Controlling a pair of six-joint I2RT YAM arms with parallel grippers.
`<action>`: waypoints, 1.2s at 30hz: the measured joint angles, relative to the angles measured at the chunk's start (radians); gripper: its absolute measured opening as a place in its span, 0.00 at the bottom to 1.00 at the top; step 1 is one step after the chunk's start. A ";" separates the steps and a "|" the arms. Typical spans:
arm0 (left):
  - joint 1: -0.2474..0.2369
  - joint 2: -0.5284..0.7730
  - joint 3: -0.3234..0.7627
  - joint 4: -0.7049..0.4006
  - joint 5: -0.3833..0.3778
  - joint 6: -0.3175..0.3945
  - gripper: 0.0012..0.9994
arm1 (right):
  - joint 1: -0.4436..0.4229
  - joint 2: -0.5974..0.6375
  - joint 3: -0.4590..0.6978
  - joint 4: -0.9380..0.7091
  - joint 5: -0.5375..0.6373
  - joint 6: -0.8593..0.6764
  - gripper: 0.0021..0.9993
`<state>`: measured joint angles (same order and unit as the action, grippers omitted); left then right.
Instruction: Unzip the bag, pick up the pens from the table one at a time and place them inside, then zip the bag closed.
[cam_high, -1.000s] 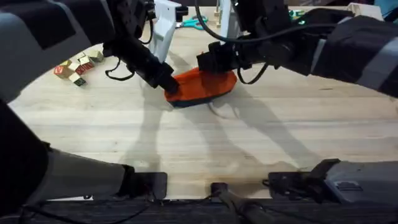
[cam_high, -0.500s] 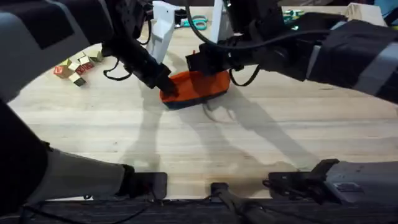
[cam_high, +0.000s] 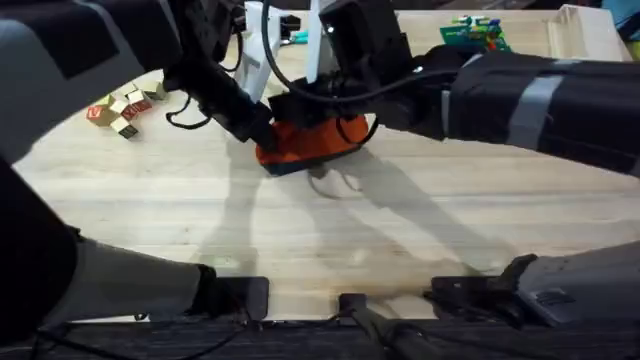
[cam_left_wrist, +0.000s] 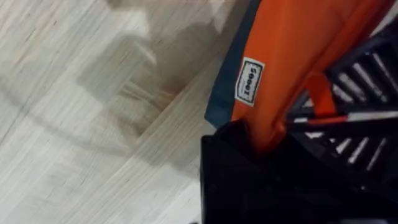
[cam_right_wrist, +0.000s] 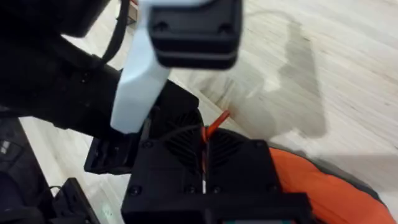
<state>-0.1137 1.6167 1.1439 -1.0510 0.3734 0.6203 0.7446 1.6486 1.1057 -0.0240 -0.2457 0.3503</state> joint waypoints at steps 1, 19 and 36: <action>0.002 0.000 0.000 0.002 -0.001 0.000 0.04 | -0.001 0.004 0.000 0.009 -0.003 0.008 0.03; 0.038 0.000 0.000 -0.024 -0.048 0.036 0.04 | -0.020 0.025 0.000 -0.007 0.089 0.000 0.93; -0.013 0.000 0.000 0.006 0.017 0.008 0.04 | 0.067 -0.261 0.004 -0.400 0.084 -0.156 1.00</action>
<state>-0.1268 1.6165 1.1435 -1.0452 0.3903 0.6285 0.8112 1.3878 1.1099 -0.4241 -0.1619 0.1943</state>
